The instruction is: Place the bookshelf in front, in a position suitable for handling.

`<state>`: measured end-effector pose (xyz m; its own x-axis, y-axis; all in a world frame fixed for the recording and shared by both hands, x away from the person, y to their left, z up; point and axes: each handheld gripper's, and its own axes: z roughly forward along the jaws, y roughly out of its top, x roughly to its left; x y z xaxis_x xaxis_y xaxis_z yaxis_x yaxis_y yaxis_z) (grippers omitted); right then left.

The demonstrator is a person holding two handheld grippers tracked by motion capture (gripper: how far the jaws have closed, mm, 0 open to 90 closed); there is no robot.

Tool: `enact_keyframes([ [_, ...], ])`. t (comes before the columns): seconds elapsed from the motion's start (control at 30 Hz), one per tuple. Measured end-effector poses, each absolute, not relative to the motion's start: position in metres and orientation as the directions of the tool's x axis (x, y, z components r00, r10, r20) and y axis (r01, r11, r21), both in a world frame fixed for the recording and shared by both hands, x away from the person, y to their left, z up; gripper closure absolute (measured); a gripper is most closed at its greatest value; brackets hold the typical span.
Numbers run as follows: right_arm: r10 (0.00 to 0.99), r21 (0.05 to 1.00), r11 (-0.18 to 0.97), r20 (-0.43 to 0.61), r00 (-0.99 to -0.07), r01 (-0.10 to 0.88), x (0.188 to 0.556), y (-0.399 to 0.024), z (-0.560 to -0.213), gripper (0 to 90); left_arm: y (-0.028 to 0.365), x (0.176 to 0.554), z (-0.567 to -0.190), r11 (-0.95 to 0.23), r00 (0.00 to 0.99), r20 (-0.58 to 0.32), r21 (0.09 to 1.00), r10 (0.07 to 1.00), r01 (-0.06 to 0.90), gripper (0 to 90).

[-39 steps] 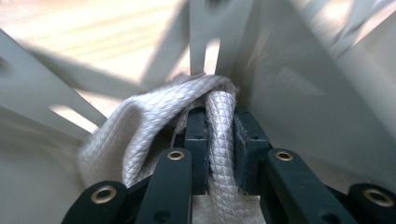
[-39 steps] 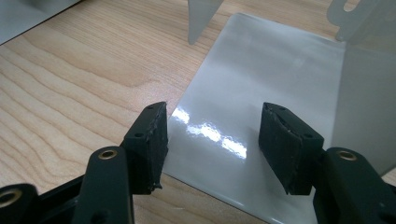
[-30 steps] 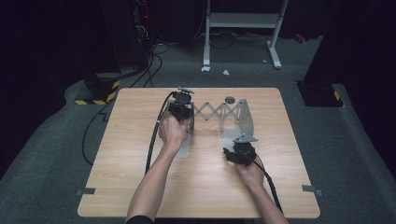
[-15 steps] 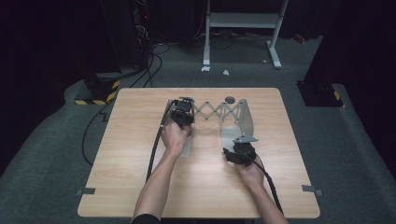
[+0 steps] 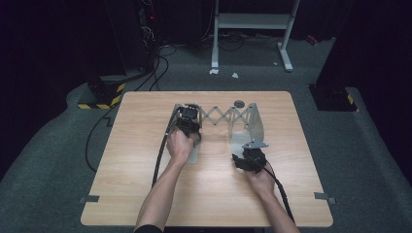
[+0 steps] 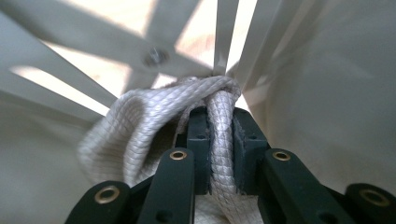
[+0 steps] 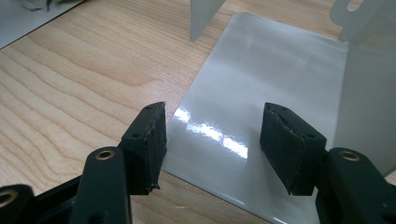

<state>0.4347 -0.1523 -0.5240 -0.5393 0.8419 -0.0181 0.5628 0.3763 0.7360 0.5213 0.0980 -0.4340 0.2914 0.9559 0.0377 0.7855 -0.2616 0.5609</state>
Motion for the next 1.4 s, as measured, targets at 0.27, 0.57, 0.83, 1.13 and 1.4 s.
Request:
enact_keyframes([
  [0.27,0.840,0.736,0.379,-0.018,-0.543,0.561,0.435,-0.152,-0.524,41.3,0.103,0.514,-0.393,-0.311,0.279,0.148,0.593,0.949,0.742,79.4],
  [0.57,0.841,0.734,0.378,-0.016,-0.541,0.564,0.434,-0.152,-0.524,41.3,0.106,0.502,-0.397,-0.369,0.307,0.206,0.560,0.929,0.742,79.5],
  [0.83,0.841,0.734,0.378,-0.017,-0.541,0.565,0.434,-0.152,-0.524,41.3,0.110,0.465,-0.412,-0.432,0.374,0.220,0.525,0.901,0.733,79.7],
  [1.13,0.841,0.734,0.378,-0.017,-0.541,0.564,0.434,-0.152,-0.524,41.3,0.117,0.443,-0.443,-0.443,0.407,0.187,0.499,0.894,0.745,79.8],
  [1.4,0.840,0.735,0.378,-0.017,-0.543,0.562,0.435,-0.152,-0.524,41.3,0.132,0.435,-0.402,-0.401,0.376,0.175,0.602,0.910,0.690,79.7],
])
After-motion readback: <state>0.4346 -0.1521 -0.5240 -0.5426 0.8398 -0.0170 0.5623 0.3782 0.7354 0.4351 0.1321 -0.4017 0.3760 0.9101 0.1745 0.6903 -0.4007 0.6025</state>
